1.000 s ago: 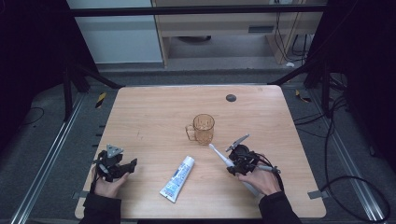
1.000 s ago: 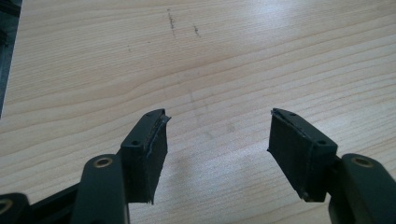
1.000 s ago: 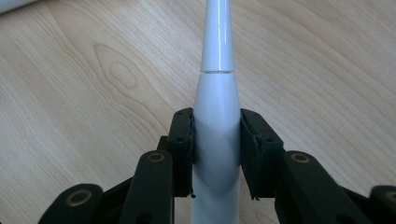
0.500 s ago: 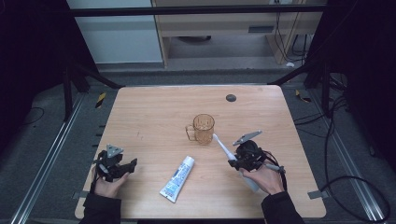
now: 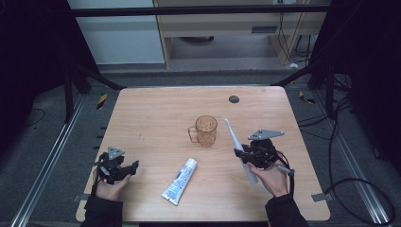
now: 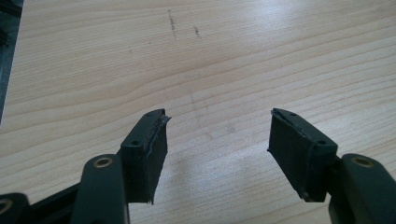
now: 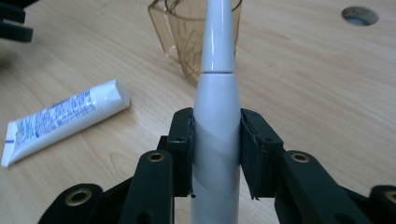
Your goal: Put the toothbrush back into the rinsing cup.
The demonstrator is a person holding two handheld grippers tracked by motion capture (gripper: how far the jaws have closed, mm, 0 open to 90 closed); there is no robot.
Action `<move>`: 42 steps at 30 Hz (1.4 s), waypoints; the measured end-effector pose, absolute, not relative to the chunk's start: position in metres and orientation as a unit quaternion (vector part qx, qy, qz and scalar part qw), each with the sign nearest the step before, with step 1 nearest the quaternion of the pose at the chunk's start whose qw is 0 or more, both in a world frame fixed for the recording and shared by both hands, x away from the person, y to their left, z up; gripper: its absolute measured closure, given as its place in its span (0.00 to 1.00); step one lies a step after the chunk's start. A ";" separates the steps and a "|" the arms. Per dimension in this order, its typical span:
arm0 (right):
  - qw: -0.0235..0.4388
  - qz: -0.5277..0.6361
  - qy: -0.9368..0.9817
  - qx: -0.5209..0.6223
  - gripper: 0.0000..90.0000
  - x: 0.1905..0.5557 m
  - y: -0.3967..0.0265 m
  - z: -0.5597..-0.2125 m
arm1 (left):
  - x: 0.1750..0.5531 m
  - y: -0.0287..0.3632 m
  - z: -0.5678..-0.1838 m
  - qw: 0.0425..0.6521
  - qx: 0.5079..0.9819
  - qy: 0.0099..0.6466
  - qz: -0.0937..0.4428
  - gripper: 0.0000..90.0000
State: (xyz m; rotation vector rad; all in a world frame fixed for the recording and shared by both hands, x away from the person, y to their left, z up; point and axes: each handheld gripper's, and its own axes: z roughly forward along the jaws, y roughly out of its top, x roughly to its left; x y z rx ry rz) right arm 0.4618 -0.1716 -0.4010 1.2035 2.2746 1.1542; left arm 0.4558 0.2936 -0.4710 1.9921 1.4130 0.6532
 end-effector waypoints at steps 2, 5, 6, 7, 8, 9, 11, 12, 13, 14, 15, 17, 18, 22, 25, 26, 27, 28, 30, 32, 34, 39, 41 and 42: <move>0.171 0.416 0.787 0.423 0.75 0.461 -0.173 -0.399 | 0.456 0.294 -0.471 0.302 0.751 0.533 0.247 0.40; 0.186 0.438 0.767 0.429 0.75 0.459 -0.176 -0.396 | 0.456 0.294 -0.471 0.302 0.751 0.533 0.247 0.40; 0.189 0.452 0.756 0.434 0.75 0.458 -0.178 -0.394 | 0.456 0.294 -0.471 0.302 0.750 0.533 0.248 0.40; 0.189 0.452 0.756 0.434 0.75 0.458 -0.178 -0.394 | 0.456 0.294 -0.471 0.302 0.750 0.533 0.249 0.40; 0.194 0.458 0.750 0.435 0.75 0.458 -0.179 -0.393 | 0.456 0.294 -0.471 0.302 0.750 0.533 0.249 0.40; 0.198 0.464 0.745 0.436 0.75 0.458 -0.179 -0.392 | 0.456 0.294 -0.471 0.303 0.749 0.534 0.250 0.40; 0.207 0.478 0.733 0.437 0.75 0.457 -0.180 -0.390 | 0.456 0.295 -0.470 0.304 0.748 0.534 0.251 0.41; 0.216 0.488 0.721 0.441 0.75 0.457 -0.180 -0.389 | 0.456 0.295 -0.470 0.304 0.747 0.535 0.252 0.41; 0.216 0.488 0.721 0.441 0.75 0.457 -0.180 -0.389 | 0.455 0.295 -0.470 0.305 0.746 0.535 0.253 0.41; 0.220 0.491 0.717 0.444 0.75 0.458 -0.180 -0.389 | 0.455 0.295 -0.470 0.305 0.746 0.535 0.253 0.41; 0.226 0.502 0.704 0.449 0.75 0.459 -0.180 -0.387 | 0.455 0.295 -0.469 0.307 0.745 0.535 0.255 0.41; 0.230 0.506 0.699 0.451 0.75 0.460 -0.179 -0.386 | 0.455 0.295 -0.469 0.308 0.744 0.535 0.256 0.41; 0.240 0.511 0.689 0.454 0.75 0.463 -0.177 -0.384 | 0.455 0.295 -0.469 0.308 0.743 0.536 0.257 0.41; 0.255 0.522 0.671 0.460 0.75 0.467 -0.174 -0.383 | 0.455 0.295 -0.469 0.308 0.743 0.536 0.256 0.41; 0.276 0.534 0.645 0.471 0.75 0.472 -0.170 -0.379 | 0.455 0.296 -0.469 0.309 0.743 0.536 0.256 0.41; 0.281 0.537 0.639 0.473 0.75 0.473 -0.169 -0.378 | 0.455 0.296 -0.469 0.309 0.743 0.536 0.256 0.41; 0.287 0.539 0.633 0.475 0.75 0.474 -0.168 -0.377 | 0.455 0.296 -0.469 0.309 0.742 0.537 0.256 0.41; 0.293 0.540 0.629 0.477 0.75 0.475 -0.168 -0.376 | 0.455 0.296 -0.469 0.309 0.742 0.537 0.256 0.41; 0.304 0.543 0.619 0.479 0.75 0.477 -0.166 -0.374 | 0.455 0.296 -0.469 0.309 0.742 0.537 0.256 0.41; 0.311 0.547 0.611 0.481 0.75 0.479 -0.164 -0.372 | 0.455 0.296 -0.469 0.309 0.742 0.537 0.256 0.41; 0.315 0.548 0.608 0.481 0.75 0.480 -0.163 -0.371 | 0.455 0.297 -0.469 0.309 0.742 0.537 0.256 0.41; 0.319 0.561 0.590 0.485 0.75 0.486 -0.153 -0.369 | 0.455 0.297 -0.470 0.308 0.742 0.538 0.256 0.41; 0.320 0.562 0.589 0.484 0.75 0.488 -0.150 -0.369 | 0.455 0.297 -0.470 0.308 0.742 0.538 0.256 0.41; 0.321 0.563 0.588 0.484 0.75 0.489 -0.148 -0.369 | 0.455 0.297 -0.470 0.308 0.742 0.538 0.256 0.41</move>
